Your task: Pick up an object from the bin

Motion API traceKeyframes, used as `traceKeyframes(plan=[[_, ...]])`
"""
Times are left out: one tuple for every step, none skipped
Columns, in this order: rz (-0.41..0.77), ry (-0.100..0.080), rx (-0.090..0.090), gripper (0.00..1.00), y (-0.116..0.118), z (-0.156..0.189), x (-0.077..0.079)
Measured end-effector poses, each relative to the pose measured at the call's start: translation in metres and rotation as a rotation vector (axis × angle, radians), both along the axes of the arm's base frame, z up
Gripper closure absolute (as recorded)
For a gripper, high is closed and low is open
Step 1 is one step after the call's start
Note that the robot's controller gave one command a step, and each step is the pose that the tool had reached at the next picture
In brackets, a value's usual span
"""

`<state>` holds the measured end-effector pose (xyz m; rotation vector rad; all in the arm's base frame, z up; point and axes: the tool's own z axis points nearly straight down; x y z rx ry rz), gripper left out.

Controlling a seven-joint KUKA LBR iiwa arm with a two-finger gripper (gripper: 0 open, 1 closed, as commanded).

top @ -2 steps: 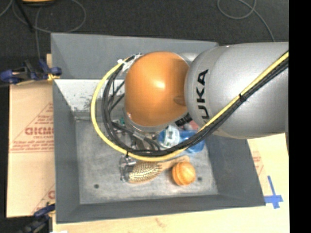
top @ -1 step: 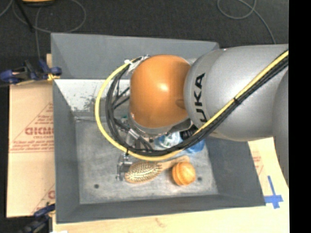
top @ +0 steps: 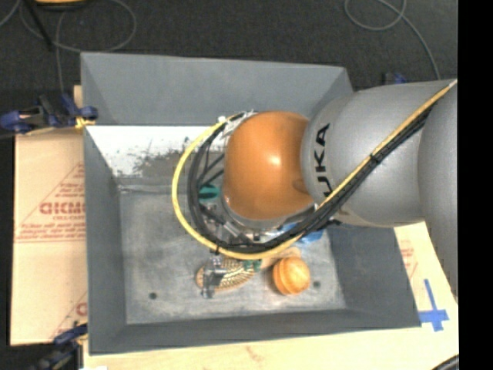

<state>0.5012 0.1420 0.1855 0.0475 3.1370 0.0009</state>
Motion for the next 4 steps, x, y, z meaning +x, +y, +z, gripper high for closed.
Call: traceKeyframes(plan=[[0.164,0.004,-0.002,0.0,-0.037,-0.037,-0.001],[0.023,-0.003,0.004,1.0,-0.006,-0.112,0.041],[0.02,0.001,0.003,0.0,-0.006,-0.114,0.04],[0.019,0.001,0.003,0.0,-0.006,-0.114,0.04]])
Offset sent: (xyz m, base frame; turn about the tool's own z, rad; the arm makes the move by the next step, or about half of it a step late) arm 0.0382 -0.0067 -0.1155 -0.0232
